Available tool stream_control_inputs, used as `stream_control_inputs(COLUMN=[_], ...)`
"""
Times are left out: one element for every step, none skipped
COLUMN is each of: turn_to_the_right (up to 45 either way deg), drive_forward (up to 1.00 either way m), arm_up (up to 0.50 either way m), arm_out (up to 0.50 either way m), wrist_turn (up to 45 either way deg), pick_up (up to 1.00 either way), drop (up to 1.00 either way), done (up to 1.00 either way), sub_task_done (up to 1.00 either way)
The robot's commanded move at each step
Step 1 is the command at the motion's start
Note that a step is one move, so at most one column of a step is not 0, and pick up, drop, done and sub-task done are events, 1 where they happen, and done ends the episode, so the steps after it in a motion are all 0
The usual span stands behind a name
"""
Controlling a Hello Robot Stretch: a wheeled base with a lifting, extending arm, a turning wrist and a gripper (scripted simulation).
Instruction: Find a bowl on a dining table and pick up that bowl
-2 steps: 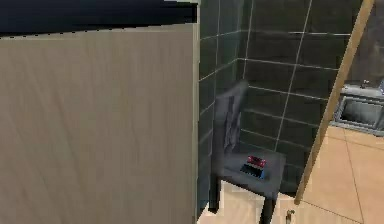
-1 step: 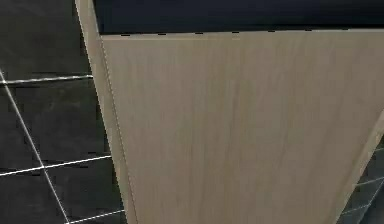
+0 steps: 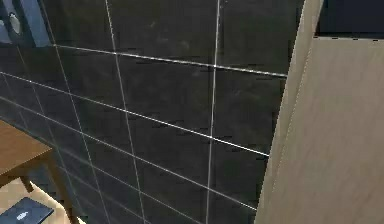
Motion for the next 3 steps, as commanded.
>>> stream_control_inputs(turn_to_the_right=[-45.0,-18.0,0.0], drive_forward=[0.0,0.0,0.4], arm_up=[0.0,0.0,0.0], arm_out=[0.0,0.0,0.0], wrist_turn=[0.0,0.0,0.0], pick_up=[0.0,0.0,0.0], drop=[0.0,0.0,0.0], done=[0.0,0.0,0.0], sub_task_done=[0.0,0.0,0.0])
